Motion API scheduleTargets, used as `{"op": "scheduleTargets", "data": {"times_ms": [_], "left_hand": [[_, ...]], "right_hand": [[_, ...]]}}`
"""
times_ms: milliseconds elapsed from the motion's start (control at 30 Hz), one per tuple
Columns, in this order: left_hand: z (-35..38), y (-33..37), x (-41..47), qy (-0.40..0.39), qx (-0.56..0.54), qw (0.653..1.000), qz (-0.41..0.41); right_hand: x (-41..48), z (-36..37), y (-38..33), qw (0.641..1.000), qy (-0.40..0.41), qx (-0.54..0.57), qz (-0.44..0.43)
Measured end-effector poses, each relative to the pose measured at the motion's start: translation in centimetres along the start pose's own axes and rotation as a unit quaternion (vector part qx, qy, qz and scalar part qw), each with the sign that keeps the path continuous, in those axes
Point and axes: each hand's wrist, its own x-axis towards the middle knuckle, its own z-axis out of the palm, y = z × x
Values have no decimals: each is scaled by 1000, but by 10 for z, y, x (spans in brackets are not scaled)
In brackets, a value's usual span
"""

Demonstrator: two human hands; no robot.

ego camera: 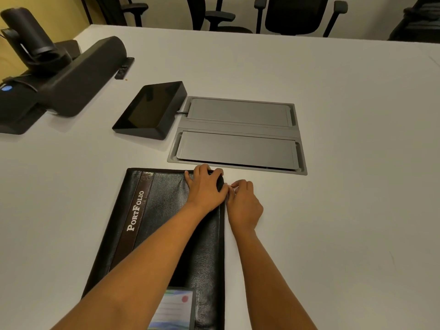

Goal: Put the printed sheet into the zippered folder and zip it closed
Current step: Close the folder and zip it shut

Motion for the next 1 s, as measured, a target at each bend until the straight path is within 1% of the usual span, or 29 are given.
{"op": "scheduleTargets", "data": {"times_ms": [100,200,267,400,500,633,733,800,867,933,1000], "left_hand": [[-5,-2,6,-14,19,999,24],[-3,4,8,-9,12,995,102],[-2,9,6,-3,-14,994,105],[-4,17,13,12,-21,998,61],[-6,23,19,11,-19,999,33],[-12,25,27,-27,0,999,17],[-18,27,35,-69,20,997,-9],[-22,27,41,-91,22,995,-30],[-26,25,47,-97,28,992,-72],[-33,20,53,-74,41,987,-138],[-42,10,58,-46,29,978,-200]], "right_hand": [[2,1,-1,1000,6,2,-6],[2,0,2,1000,10,15,-5],[1,-1,3,1000,9,23,-8],[-4,-4,4,999,19,39,-28],[-8,-3,6,998,19,31,-43],[-15,-1,7,997,7,9,-81],[-17,1,5,995,-14,16,-97],[-17,1,6,994,-13,-1,-107],[-18,2,7,993,-13,-5,-120],[-19,2,7,991,-20,-8,-134],[-19,2,8,989,-27,-12,-144]]}}
